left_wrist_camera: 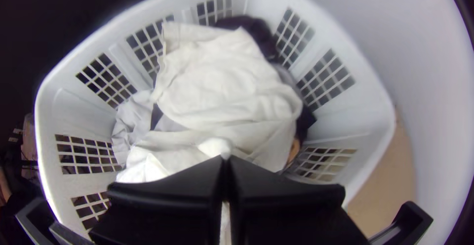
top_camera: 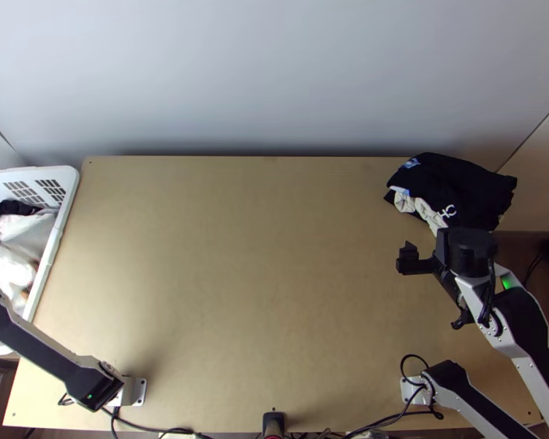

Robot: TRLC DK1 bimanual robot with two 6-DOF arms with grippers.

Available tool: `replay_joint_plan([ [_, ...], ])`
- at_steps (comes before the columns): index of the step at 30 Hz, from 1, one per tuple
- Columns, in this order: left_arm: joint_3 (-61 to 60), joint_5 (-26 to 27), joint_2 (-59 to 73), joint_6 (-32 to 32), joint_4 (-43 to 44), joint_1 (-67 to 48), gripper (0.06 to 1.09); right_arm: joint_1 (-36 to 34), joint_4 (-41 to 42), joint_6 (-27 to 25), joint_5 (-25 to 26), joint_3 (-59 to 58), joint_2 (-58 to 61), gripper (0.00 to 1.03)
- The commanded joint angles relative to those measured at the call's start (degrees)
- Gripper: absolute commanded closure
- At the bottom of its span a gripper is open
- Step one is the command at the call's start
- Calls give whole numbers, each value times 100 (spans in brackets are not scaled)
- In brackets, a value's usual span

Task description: Fold the t-shirt

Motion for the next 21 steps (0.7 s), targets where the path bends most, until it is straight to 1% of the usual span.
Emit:
replay_joint_plan([
  [1, -35, 146, -1615, -288, 5, -75, 105, 28, -90, 13, 7, 322, 134, 4],
  [2, 9, 146, -1817, -296, 14, -101, 105, 28, -90, 22, 7, 410, 152, 4],
  [3, 229, 146, -2344, -331, 14, -163, 105, 45, -64, 136, 7, 568, 187, 4],
  [9, 827, 146, -3065, -498, 120, -277, 105, 80, -108, 127, -2, 612, 90, 4],
  [12, 1038, 155, -3381, -507, 172, -532, 105, 115, -125, 110, -11, 612, -24, 4],
  [13, 1099, 348, -3495, -498, 172, -611, 105, 115, -125, 83, -2, 621, -68, 4],
  [14, 1222, 805, -3575, -490, 164, -629, 105, 115, -125, 75, -2, 629, -103, 4],
  [15, 1345, 1078, -3618, -490, 128, -646, 105, 115, -125, 75, -2, 647, -138, 4],
  [17, 1881, 1438, -3689, -490, -30, -954, 105, 115, -125, 13, -2, 673, -208, 4],
  [21, 2321, 1491, -3873, -490, 58, -1648, 105, 115, -125, 13, -2, 691, -314, 4],
])
